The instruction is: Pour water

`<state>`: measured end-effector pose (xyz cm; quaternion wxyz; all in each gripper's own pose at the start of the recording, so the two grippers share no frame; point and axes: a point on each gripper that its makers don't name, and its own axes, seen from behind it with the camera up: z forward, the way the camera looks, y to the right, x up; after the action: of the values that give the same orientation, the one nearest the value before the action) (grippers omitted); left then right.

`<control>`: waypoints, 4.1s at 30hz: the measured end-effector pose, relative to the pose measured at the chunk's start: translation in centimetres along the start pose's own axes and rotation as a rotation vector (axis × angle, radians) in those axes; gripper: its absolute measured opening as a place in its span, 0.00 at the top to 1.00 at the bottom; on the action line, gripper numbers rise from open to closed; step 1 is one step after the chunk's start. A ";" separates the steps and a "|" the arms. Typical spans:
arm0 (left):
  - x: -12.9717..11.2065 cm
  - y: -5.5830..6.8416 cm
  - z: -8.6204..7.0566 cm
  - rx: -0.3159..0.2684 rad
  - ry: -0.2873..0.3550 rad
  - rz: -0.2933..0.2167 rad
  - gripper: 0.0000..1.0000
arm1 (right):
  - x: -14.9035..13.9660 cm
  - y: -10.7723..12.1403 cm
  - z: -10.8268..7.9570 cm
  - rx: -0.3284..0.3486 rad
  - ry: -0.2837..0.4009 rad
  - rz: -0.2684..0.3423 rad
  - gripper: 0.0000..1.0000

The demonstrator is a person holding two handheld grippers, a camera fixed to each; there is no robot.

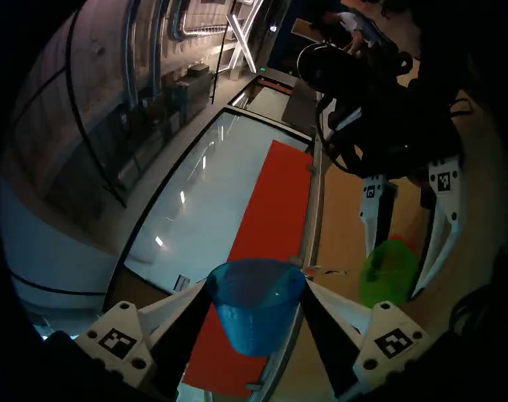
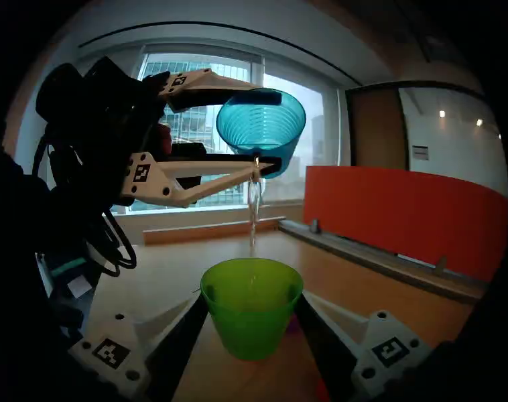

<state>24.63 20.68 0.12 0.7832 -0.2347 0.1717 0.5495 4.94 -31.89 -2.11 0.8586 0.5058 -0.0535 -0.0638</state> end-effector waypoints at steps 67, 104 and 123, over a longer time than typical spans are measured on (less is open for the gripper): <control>1.8 0.0 -0.1 0.009 0.003 0.333 0.13 | 0.6 0.5 -0.2 -0.011 0.022 -0.011 0.11; 2.9 -0.2 -0.5 0.021 0.030 0.466 0.13 | 1.0 0.7 -0.1 -0.019 0.030 -0.012 0.11; 1.8 -0.1 0.7 -0.033 0.038 0.056 0.13 | 1.4 1.0 -0.4 -0.027 0.042 -0.009 0.11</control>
<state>25.31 22.40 -0.26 0.7601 -0.2532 0.1841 0.5694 6.40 -31.28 -1.44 0.8661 0.4954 -0.0323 -0.0576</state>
